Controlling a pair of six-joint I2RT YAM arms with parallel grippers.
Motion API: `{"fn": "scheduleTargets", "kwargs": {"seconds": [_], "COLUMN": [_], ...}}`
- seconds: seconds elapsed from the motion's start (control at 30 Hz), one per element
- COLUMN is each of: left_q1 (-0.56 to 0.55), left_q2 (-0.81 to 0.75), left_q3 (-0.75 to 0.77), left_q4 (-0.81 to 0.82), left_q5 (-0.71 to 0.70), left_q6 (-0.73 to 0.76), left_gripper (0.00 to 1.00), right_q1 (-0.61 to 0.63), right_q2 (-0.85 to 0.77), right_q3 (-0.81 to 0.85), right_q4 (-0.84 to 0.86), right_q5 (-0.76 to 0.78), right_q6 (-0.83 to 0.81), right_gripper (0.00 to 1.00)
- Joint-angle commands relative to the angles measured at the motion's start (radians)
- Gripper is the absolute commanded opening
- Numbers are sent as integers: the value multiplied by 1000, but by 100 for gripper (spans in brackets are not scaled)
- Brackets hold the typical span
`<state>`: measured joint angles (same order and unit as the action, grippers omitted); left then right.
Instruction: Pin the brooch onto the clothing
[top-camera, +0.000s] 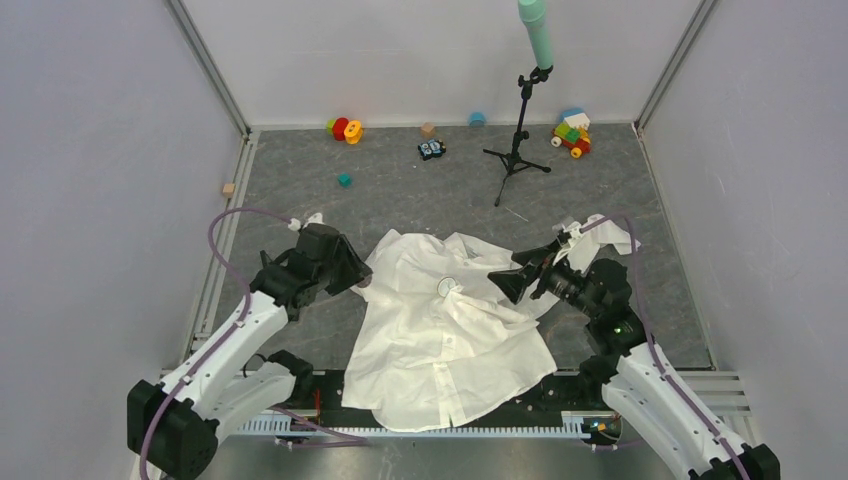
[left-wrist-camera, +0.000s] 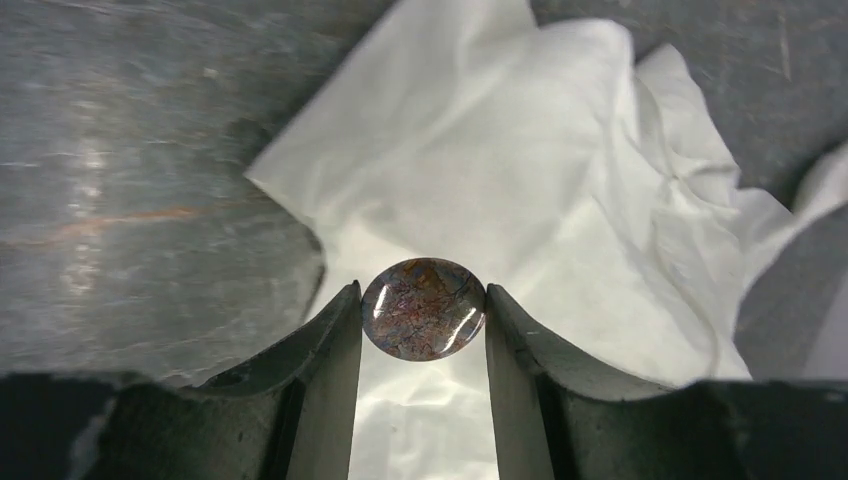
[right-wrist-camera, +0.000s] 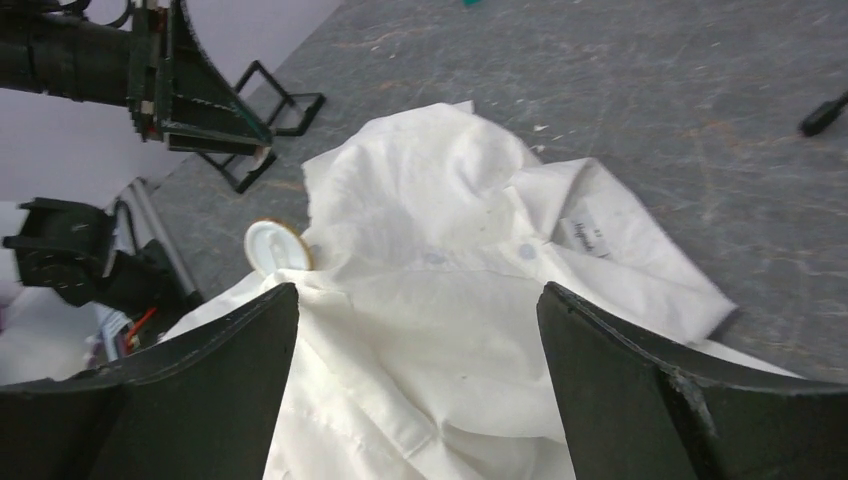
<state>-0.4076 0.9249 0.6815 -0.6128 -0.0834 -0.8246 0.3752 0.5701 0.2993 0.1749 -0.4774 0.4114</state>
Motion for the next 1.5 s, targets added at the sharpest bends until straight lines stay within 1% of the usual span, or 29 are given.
{"fn": "scheduleTargets", "kwargs": {"seconds": [0.0,0.13,0.27,0.37,0.43,0.53,0.6,0.8,0.93,1.23,1.47], "left_q1": [-131,-264,-377,-449,-477,-501,-507,-515,-517,-519,-519], "left_q2": [-42,-51,-41,-31,-32,-42,-53,-99,-128,-173,-181], "left_q3": [-11,-57,-89,-95,-99,-110,-119,-152,-163,-186,-203], "left_q4": [145,296,458,519,546,573,585,610,609,609,610], "left_q5": [42,41,29,2,-8,-18,-19,-19,-19,-10,-9], "left_q6": [-164,-266,-355,-384,-398,-415,-423,-443,-455,-477,-489], "left_gripper": [33,33,33,33,33,33,34,34,34,34,34], "right_q1": [75,248,384,485,555,651,697,772,802,820,820], "right_q2": [3,33,94,141,173,209,221,242,275,358,422], "right_q3": [-34,-25,-24,-8,18,49,60,82,107,159,180], "right_q4": [160,182,269,306,309,300,302,310,311,337,359], "right_q5": [-34,113,209,309,377,482,546,646,686,730,777], "right_q6": [133,130,147,137,116,86,70,50,44,33,29], "right_gripper": [93,90,85,82,78,69,65,56,54,47,40]}}
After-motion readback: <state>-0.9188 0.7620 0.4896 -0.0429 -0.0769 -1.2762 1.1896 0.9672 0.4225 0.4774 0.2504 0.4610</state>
